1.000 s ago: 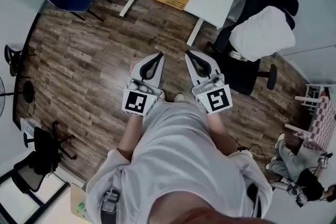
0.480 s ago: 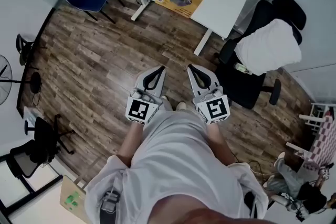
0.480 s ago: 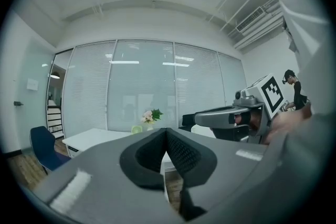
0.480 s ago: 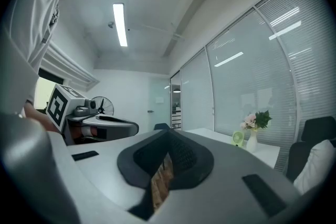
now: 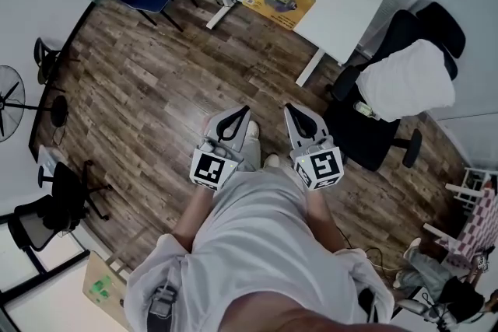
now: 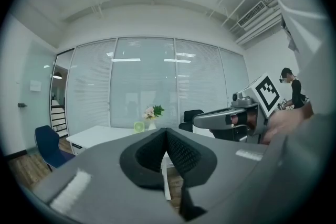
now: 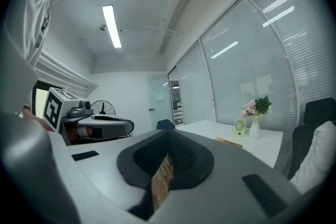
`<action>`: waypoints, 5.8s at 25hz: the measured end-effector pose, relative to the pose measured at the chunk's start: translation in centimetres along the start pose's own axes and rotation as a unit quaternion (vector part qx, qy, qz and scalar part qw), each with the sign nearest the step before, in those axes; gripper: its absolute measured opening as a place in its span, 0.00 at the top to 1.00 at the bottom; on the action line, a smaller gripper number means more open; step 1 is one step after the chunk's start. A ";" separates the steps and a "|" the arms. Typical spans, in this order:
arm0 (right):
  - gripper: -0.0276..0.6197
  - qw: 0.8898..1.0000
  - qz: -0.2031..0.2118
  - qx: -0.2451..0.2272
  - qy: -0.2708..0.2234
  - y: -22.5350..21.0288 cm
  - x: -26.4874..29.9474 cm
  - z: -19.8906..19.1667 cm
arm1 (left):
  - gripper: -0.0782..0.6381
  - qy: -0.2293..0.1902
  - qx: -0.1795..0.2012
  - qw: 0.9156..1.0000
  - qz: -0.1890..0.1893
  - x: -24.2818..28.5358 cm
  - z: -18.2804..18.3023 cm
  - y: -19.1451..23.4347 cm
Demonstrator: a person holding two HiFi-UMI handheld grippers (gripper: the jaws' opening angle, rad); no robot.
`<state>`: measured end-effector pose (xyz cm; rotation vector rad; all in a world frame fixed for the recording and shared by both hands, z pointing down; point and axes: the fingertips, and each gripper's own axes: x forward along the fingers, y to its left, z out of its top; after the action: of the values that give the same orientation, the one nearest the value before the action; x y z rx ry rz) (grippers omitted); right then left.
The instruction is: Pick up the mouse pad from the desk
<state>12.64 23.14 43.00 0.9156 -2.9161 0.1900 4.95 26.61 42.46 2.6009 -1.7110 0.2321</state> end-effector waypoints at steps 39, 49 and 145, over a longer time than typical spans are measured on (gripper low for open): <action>0.95 0.995 -0.091 0.009 0.050 -18.1 25.5 1.9 | 0.91 -0.061 -0.025 0.993 -0.099 24.3 1.7 21.0; 0.95 0.988 -0.071 0.105 0.089 -26.5 32.0 -4.3 | 0.91 -0.033 -0.040 0.998 -0.048 31.0 0.3 27.2; 0.94 0.989 -0.097 0.085 -0.074 -36.3 38.2 6.8 | 0.91 -0.072 -0.018 0.989 -0.129 41.5 1.9 36.0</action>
<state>1.91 -28.93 44.01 1.2858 -2.9538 0.3757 -11.70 -25.77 43.86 2.8354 -1.3771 0.0091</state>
